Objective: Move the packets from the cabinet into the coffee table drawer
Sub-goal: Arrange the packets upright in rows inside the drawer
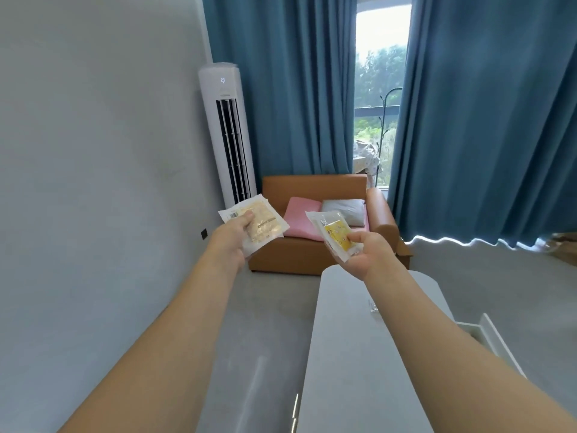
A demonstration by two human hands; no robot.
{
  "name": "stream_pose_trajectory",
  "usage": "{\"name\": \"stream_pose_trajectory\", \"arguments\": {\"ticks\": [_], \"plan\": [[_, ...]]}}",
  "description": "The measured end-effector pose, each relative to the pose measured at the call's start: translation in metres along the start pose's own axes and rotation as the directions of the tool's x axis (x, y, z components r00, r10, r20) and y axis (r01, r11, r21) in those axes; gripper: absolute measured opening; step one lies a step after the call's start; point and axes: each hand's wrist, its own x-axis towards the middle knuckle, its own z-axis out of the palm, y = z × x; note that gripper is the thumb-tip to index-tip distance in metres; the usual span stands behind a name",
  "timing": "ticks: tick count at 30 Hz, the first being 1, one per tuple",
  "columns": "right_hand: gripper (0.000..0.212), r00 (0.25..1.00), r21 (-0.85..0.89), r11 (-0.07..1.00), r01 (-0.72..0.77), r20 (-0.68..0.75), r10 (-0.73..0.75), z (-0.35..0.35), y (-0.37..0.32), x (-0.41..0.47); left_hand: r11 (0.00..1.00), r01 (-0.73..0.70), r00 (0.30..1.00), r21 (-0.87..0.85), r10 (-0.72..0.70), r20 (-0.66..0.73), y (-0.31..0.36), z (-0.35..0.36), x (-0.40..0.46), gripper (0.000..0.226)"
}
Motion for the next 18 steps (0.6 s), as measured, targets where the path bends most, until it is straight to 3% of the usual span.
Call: {"name": "stream_pose_trajectory", "arguments": {"ticks": [7, 10, 14, 18], "plan": [[0.027, 0.998, 0.011, 0.998, 0.054, -0.018, -0.054, -0.079, -0.106, -0.023, 0.998, 0.040, 0.999, -0.054, -0.041, -0.025, -0.054, 0.111, -0.042, 0.006], [0.035, 0.998, 0.003, 0.999, 0.053, 0.032, -0.053, -0.127, -0.160, -0.035, 0.996, 0.020, 0.999, -0.087, -0.024, -0.043, -0.086, 0.166, -0.064, 0.019], [0.022, 0.996, -0.032, 0.999, -0.006, 0.088, 0.009, -0.193, -0.228, -0.055, 0.993, 0.075, 0.997, -0.093, -0.076, -0.009, -0.136, 0.242, -0.093, 0.027], [0.022, 1.000, -0.015, 1.000, -0.023, 0.018, 0.024, -0.238, -0.283, -0.064, 0.988, 0.116, 0.993, -0.102, -0.114, 0.017, -0.169, 0.297, -0.100, 0.033]]}}
